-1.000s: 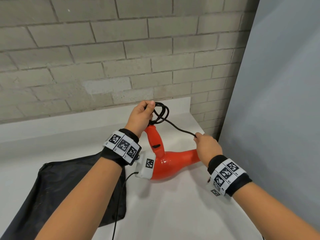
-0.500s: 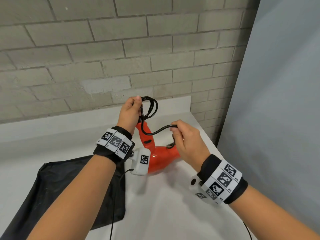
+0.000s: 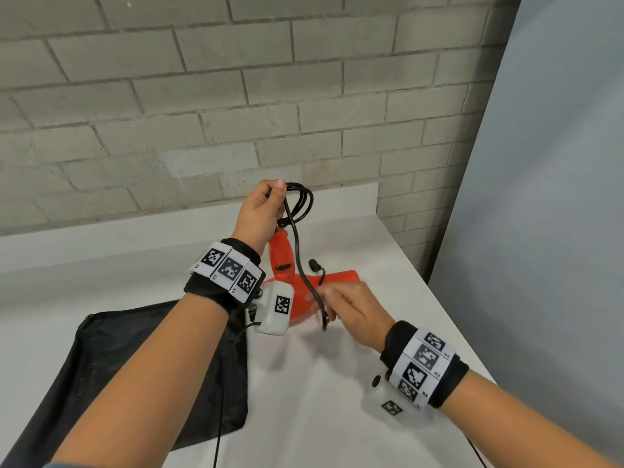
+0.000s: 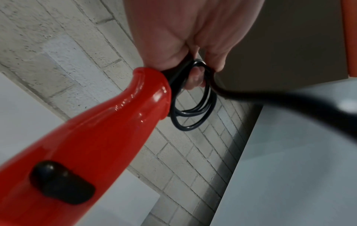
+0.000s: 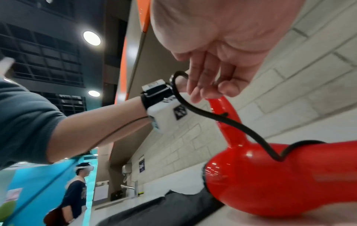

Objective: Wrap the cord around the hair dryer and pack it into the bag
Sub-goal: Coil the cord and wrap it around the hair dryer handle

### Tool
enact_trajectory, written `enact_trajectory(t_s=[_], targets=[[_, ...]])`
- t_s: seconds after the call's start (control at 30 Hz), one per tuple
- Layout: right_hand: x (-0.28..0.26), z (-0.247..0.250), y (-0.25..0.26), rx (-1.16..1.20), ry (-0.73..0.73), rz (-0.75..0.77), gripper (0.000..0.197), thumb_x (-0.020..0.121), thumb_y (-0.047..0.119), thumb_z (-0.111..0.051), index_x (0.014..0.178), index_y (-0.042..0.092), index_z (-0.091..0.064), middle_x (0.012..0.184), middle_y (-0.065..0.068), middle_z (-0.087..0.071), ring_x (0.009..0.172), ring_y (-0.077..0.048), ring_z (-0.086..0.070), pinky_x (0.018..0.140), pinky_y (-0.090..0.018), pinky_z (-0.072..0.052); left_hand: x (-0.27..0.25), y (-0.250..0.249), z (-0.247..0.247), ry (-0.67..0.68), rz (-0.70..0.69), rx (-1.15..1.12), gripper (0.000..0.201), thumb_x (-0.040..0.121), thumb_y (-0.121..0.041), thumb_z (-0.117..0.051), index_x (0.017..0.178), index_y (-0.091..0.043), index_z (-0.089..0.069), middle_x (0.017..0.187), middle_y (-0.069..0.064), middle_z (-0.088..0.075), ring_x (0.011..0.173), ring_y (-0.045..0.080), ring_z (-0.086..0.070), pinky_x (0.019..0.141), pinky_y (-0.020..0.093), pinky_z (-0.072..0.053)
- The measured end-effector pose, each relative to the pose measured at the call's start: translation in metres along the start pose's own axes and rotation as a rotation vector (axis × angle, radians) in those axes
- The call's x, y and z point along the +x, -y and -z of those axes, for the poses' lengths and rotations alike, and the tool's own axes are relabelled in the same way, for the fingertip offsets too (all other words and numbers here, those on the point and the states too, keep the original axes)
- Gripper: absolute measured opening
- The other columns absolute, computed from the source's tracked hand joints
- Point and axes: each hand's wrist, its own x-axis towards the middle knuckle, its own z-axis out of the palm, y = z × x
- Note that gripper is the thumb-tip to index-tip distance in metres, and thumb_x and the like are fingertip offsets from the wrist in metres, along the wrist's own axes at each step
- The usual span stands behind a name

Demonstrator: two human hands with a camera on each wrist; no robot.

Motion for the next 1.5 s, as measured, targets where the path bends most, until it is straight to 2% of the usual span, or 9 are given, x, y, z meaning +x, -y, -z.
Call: enact_trajectory(t_s=[0.1,0.23,0.4,0.6,0.73,0.87,1.03,1.2,1.5], targets=[[0.021,0.010,-0.022,-0.304,0.019,-0.096,0.031,0.090,0.004,-0.044,0.115,0.010,-0.062,0.110,-0.008,-0.064,0.088,-0.002,-0.059,0.079,-0.005,-0.040,-0.002,0.001,0.000,0.033,-0.008,0.006,0.025,0.096,-0.025,-0.039,0.073,-0.024,-0.048,0.060,-0.004,-0.035,0.052,0.006,-0.033,0.050,0.015,-0.031],[0.053,0.013,-0.059,-0.679,0.153,-0.306,0.044,0.092,0.010,-0.041,0.135,0.020,-0.042,0.140,-0.010,-0.037,0.125,-0.030,-0.038,0.107,-0.037,-0.036,-0.005,0.002,0.001,0.054,-0.016,0.007,0.024,0.096,-0.024,-0.039,0.074,-0.024,-0.047,0.063,-0.004,-0.036,0.053,0.006,-0.033,0.051,0.015,-0.032],[0.076,0.010,-0.072,-0.673,0.064,-0.531,0.032,0.092,0.031,-0.047,0.116,0.012,-0.056,0.121,-0.015,-0.053,0.117,-0.033,-0.043,0.099,-0.040,-0.041,-0.005,0.001,0.003,0.057,-0.003,0.023,0.026,0.096,-0.023,-0.038,0.072,-0.023,-0.047,0.063,-0.004,-0.038,0.054,0.006,-0.035,0.053,0.016,-0.034],[0.087,0.016,-0.069,-0.504,-0.118,-0.649,0.037,0.085,-0.003,-0.046,0.121,0.002,-0.045,0.117,-0.023,-0.057,0.109,-0.036,-0.054,0.090,-0.036,-0.045,-0.008,-0.001,-0.003,0.103,-0.016,0.024,0.025,0.096,-0.021,-0.039,0.072,-0.023,-0.048,0.062,-0.003,-0.036,0.052,0.006,-0.034,0.054,0.018,-0.033],[0.088,0.035,-0.047,-0.425,-0.209,-0.613,0.037,0.087,-0.005,-0.038,0.123,-0.007,-0.047,0.122,-0.027,-0.054,0.111,-0.038,-0.052,0.088,-0.033,-0.042,-0.009,-0.002,-0.005,0.120,-0.018,0.034,0.025,0.096,-0.021,-0.039,0.073,-0.023,-0.047,0.062,-0.002,-0.036,0.055,0.009,-0.033,0.056,0.021,-0.033],[0.077,0.052,-0.018,-0.310,-0.366,-0.502,0.026,0.092,0.025,-0.046,0.093,0.002,-0.056,0.081,-0.010,-0.057,0.072,-0.024,-0.052,0.062,-0.029,-0.038,-0.008,0.000,-0.005,0.117,-0.011,0.022,0.024,0.096,-0.022,-0.038,0.074,-0.024,-0.048,0.064,-0.001,-0.037,0.056,0.010,-0.034,0.057,0.023,-0.034],[0.053,0.054,0.014,-0.168,-0.617,-0.087,0.017,0.094,0.018,-0.045,0.082,0.017,-0.057,0.056,0.007,-0.044,0.045,-0.002,-0.042,0.045,-0.012,-0.031,-0.007,0.001,-0.004,0.113,-0.007,0.032,0.024,0.096,-0.024,-0.037,0.075,-0.024,-0.048,0.066,-0.002,-0.037,0.056,0.008,-0.035,0.053,0.017,-0.037],[0.037,0.035,0.036,-0.085,-0.644,0.098,0.015,0.092,0.009,-0.047,0.085,0.016,-0.058,0.064,0.011,-0.056,0.049,-0.003,-0.046,0.045,-0.008,-0.032,-0.008,-0.001,-0.007,0.128,-0.004,0.038,0.025,0.096,-0.023,-0.038,0.075,-0.023,-0.049,0.062,-0.003,-0.037,0.055,0.009,-0.035,0.055,0.020,-0.034],[0.055,0.014,0.028,-0.212,-0.613,0.035,0.010,0.089,0.020,-0.054,0.085,0.013,-0.060,0.071,0.008,-0.063,0.059,-0.009,-0.057,0.061,-0.022,-0.047,-0.012,-0.001,-0.006,0.172,-0.021,0.019,0.025,0.096,-0.025,-0.038,0.076,-0.021,-0.052,0.057,0.000,-0.037,0.042,-0.001,-0.040,0.050,0.012,-0.040]])
